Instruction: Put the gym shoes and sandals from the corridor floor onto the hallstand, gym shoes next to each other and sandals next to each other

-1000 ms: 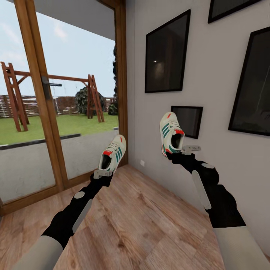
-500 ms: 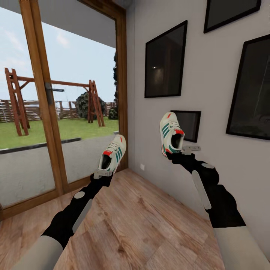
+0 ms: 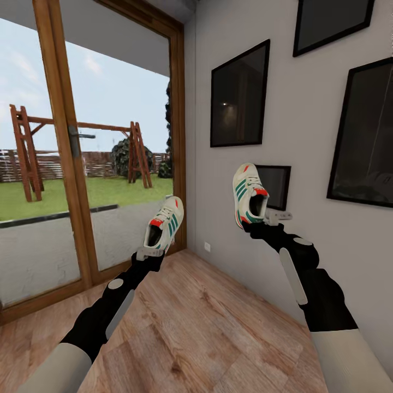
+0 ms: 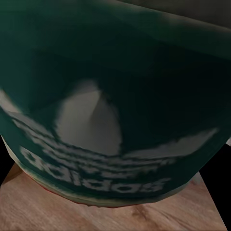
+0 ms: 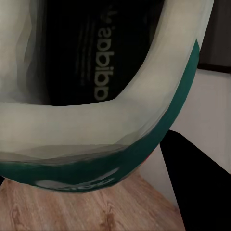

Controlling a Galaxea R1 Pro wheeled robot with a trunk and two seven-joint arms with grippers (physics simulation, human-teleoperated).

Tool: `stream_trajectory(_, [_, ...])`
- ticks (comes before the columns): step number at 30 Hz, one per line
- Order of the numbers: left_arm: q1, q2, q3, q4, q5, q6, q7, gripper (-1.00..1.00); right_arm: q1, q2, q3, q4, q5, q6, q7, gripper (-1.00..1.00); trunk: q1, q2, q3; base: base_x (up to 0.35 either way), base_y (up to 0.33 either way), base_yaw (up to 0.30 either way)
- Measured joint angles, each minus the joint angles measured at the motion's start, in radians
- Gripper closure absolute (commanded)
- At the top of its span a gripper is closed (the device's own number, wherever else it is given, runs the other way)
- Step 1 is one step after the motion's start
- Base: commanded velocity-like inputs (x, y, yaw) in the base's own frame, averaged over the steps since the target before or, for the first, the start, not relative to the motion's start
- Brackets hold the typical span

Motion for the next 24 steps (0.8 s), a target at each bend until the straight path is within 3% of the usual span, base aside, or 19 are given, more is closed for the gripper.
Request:
stream_trajectory(5, [0.000,0.000,0.000,0.000,0.000,0.000,0.000,1.00,0.000,0.000,0.000,0.001,0.001,0.000,0.000,1.00,0.000,0.000,0.003,0.000,0.000,-0.035])
stream_trajectory(11, [0.000,0.000,0.000,0.001,0.000,0.000,-0.001,1.00,0.000,0.000,0.000,0.002,0.001,0.001,0.000,1.00,0.000,0.000,0.002,0.089,0.052,-0.260])
stream_trajectory(18, [0.000,0.000,0.000,0.001,0.001,0.000,-0.001,1.00,0.000,0.000,0.000,0.003,0.000,0.001,0.000,1.00,0.000,0.000,-0.001,0.202,0.208,-0.293])
stream_trajectory(24, [0.000,0.000,0.000,0.000,0.001,0.000,-0.001,1.00,0.000,0.001,0.000,0.022,0.001,0.001,0.000,1.00,0.000,0.000,-0.008,0.135,0.251,-0.142])
